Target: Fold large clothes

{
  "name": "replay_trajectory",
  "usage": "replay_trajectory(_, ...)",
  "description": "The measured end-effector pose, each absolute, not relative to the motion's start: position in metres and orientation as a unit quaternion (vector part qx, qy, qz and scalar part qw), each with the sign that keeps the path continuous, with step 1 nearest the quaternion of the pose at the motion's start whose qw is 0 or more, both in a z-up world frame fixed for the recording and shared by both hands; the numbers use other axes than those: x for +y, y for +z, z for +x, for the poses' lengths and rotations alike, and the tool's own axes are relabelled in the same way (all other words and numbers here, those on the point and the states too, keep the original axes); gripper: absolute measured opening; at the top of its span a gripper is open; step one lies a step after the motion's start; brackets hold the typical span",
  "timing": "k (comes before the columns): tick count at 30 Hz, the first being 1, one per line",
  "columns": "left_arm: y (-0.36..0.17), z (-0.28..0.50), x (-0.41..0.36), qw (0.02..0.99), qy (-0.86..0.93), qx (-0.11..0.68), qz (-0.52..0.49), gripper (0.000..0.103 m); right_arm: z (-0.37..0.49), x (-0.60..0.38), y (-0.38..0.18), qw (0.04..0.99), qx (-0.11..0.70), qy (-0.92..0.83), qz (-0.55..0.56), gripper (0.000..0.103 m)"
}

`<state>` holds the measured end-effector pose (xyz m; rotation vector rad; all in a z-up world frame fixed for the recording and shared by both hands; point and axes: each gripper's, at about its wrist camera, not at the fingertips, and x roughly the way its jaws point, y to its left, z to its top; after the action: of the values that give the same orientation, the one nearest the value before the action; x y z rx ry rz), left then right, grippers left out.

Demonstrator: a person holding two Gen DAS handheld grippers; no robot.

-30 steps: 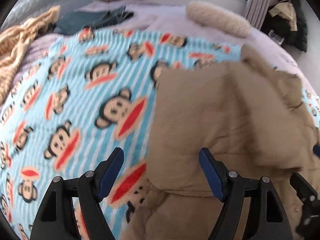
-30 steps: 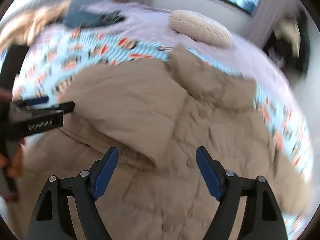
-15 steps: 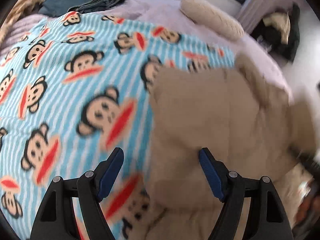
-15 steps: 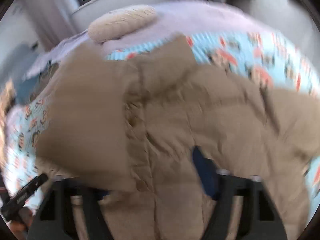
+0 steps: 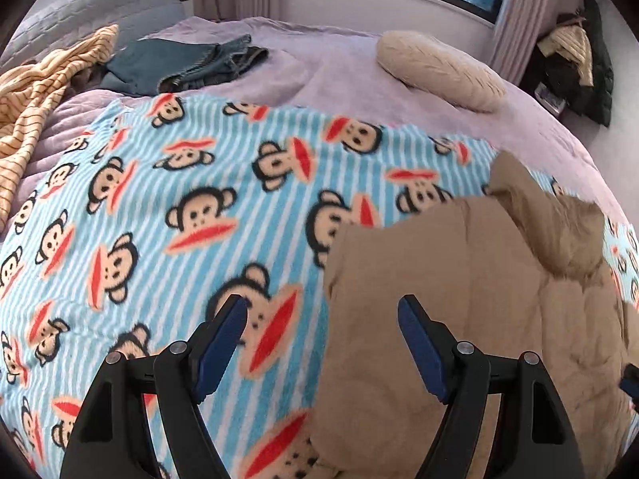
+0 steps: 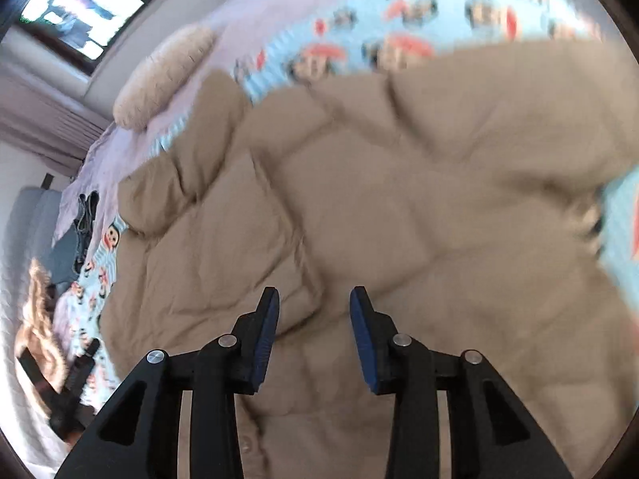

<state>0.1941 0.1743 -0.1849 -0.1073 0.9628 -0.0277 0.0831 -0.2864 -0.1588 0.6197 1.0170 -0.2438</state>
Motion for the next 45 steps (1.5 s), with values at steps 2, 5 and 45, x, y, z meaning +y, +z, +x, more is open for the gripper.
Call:
replay_trajectory(2, -0.191, 0.202, 0.170, 0.882, -0.002, 0.470, -0.041, 0.079, 0.096, -0.278, -0.155, 0.832, 0.482, -0.088, 0.260, 0.029)
replay_trajectory(5, -0.217, 0.208, 0.152, 0.871, 0.000, 0.492, -0.006, 0.079, 0.118, -0.259, -0.173, 0.830, 0.507, -0.046, 0.226, 0.027)
replay_trajectory(45, -0.166, 0.044, -0.115, 0.818, -0.204, 0.532, 0.083, 0.103, -0.059, -0.454, -0.181, 0.761, 0.471, -0.121, 0.430, 0.103)
